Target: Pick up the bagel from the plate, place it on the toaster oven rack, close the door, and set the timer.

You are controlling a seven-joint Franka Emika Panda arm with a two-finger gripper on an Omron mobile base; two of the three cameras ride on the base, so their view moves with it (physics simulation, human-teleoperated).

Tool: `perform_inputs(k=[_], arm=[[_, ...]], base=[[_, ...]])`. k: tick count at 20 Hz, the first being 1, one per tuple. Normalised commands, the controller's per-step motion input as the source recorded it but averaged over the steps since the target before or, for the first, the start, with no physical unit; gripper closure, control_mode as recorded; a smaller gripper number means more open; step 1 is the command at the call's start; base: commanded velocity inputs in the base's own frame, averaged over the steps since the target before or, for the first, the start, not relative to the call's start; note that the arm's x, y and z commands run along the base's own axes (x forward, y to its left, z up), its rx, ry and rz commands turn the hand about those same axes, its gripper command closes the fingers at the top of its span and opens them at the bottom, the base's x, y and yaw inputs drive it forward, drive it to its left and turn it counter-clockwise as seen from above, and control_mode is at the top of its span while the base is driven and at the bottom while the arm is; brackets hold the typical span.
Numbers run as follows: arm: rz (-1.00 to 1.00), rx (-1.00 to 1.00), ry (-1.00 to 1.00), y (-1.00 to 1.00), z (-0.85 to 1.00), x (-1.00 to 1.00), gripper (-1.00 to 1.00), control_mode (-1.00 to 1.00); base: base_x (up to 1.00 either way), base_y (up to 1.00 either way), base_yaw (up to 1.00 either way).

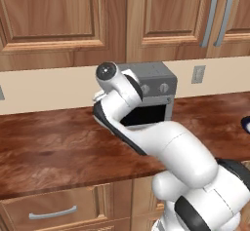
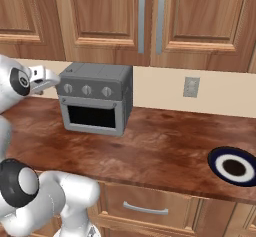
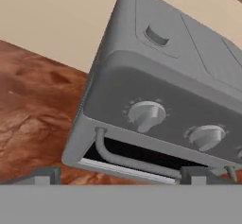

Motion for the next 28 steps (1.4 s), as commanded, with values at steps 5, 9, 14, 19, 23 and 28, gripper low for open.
perform_inputs(k=[5, 9, 14, 19, 23, 28], arm=[[0.0, -0.16, 0.07, 0.0, -0.34, 0.44, -1.0, -1.0], [-0.01, -0.1, 0.03, 0.0, -0.3, 0.4, -1.0, -1.0], [-0.02, -0.06, 0.0, 0.0, 0.0, 0.2, -1.0, -1.0], [0.0, -0.03, 0.0, 0.0, 0.0, 0.24, -1.0, -1.0], [-0.01, -0.02, 0.0, 0.0, 0.0, 0.05, -1.0, -1.0], [-0.02, -0.03, -0.04, -0.03, 0.0, 0.0, -1.0, -1.0]], base=[[0.0, 0.0, 0.0], [0.0, 0.0, 0.0], [0.0, 0.0, 0.0], [0.0, 0.0, 0.0], [0.0, 0.0, 0.0], [0.0, 0.0, 0.0]])
